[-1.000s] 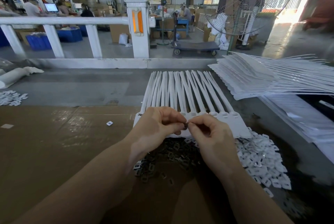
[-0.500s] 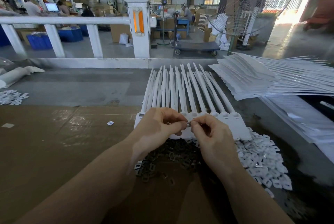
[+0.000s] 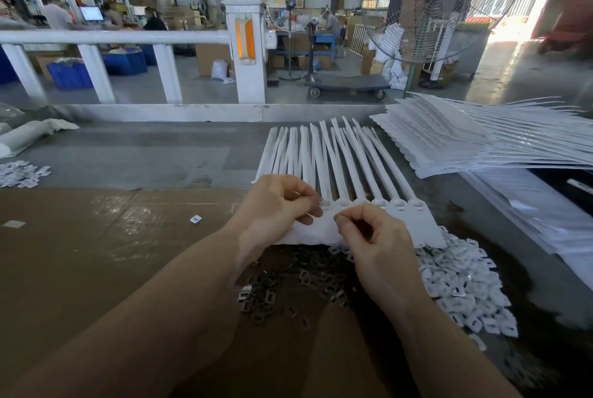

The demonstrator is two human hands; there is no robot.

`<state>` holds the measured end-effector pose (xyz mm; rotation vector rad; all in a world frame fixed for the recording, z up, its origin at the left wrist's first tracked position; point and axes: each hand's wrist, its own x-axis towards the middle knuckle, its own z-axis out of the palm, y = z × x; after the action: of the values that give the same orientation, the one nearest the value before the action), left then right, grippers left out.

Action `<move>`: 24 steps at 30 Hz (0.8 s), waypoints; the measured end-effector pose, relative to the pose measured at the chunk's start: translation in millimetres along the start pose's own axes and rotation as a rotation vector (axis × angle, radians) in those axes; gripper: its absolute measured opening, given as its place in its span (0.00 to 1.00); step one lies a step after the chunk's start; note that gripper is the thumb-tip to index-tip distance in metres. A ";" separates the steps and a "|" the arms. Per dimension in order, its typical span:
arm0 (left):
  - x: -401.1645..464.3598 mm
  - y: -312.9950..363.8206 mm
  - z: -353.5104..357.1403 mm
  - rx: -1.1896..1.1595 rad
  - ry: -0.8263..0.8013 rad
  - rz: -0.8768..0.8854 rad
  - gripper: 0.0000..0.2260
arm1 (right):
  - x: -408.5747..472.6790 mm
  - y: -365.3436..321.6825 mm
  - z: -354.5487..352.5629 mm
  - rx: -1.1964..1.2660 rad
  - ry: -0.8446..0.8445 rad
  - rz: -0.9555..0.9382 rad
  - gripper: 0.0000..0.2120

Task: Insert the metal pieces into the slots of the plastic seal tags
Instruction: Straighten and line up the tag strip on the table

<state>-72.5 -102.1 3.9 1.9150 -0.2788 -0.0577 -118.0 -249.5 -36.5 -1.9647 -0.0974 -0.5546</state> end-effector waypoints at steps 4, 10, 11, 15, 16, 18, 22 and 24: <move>9.7 0.7 -5.8 -0.042 0.009 -0.039 0.03 | 0.7 1.0 1.1 -0.023 0.003 -0.017 0.04; 11.0 -3.5 -5.8 -0.222 -0.016 -0.075 0.04 | 0.8 2.5 1.2 -0.039 0.003 -0.023 0.04; 10.4 -4.3 -5.7 -0.229 -0.014 -0.074 0.04 | 0.7 2.5 1.2 -0.039 0.005 -0.025 0.04; 9.9 -6.3 -5.1 -0.177 -0.012 -0.090 0.06 | 0.8 2.1 1.0 -0.041 0.007 -0.029 0.04; 9.7 -6.6 -4.9 -0.178 -0.010 -0.102 0.06 | 0.6 1.9 1.0 -0.042 0.002 -0.027 0.04; 9.8 -6.8 -4.1 -0.203 -0.004 -0.121 0.06 | 0.4 1.8 0.7 -0.045 -0.005 -0.026 0.03; 8.9 -5.5 -3.4 -0.172 -0.006 -0.121 0.06 | -0.2 1.1 0.3 -0.062 -0.005 -0.037 0.03; 9.6 -4.1 -4.0 -0.133 -0.015 -0.121 0.06 | -0.3 0.6 0.4 -0.077 -0.002 -0.044 0.04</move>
<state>-61.8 -99.2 2.4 1.7983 -0.1650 -0.1667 -117.9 -249.3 -37.2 -2.0423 -0.1226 -0.5925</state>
